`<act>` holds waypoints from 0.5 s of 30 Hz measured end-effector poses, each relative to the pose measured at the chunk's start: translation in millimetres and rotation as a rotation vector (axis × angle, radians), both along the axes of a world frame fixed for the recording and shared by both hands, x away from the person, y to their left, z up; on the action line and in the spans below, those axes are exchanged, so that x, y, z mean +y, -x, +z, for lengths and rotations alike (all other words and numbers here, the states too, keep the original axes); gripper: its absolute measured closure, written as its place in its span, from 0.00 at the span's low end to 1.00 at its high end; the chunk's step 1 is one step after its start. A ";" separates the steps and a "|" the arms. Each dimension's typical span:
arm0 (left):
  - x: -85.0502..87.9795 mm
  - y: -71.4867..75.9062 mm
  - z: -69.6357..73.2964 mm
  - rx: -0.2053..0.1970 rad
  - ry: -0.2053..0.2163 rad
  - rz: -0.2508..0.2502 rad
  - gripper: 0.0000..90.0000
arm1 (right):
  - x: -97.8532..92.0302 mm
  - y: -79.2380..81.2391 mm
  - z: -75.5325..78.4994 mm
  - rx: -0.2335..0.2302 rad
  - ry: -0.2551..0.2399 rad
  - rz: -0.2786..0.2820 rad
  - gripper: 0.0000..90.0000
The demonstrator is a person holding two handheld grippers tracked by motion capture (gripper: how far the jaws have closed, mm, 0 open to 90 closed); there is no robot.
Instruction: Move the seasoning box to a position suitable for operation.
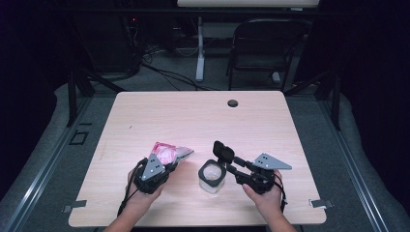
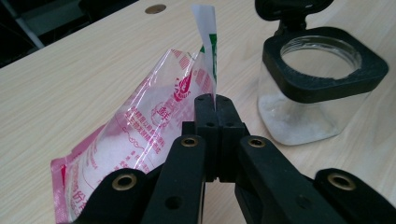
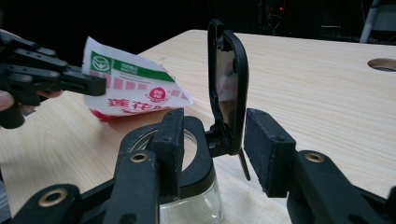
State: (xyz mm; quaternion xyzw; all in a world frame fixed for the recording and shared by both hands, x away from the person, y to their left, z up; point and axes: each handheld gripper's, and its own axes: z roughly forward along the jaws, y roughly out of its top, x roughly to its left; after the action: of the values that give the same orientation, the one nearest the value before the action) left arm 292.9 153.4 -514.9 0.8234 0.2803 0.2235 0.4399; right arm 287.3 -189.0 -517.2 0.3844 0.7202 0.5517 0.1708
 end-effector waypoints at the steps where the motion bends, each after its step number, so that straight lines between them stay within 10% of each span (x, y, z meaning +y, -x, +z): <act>1: -0.7 0.9 1.2 -0.001 0.008 -0.002 1.00 | 0.1 -0.2 -0.1 0.001 0.008 -0.002 0.64; 12: -1.2 12.8 16.3 -0.018 0.064 -0.044 1.00 | 3.4 2.9 5.1 -0.033 0.010 -0.019 0.65; 15: -0.2 16.1 18.3 -0.013 0.079 -0.049 1.00 | 7.2 9.7 14.4 -0.134 0.029 -0.058 0.66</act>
State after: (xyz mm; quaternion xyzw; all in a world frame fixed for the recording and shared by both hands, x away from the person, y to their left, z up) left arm 276.9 153.1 -496.7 0.8104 0.2659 0.2068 0.4794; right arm 277.6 -181.8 -502.7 0.3649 0.7036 0.5607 0.2397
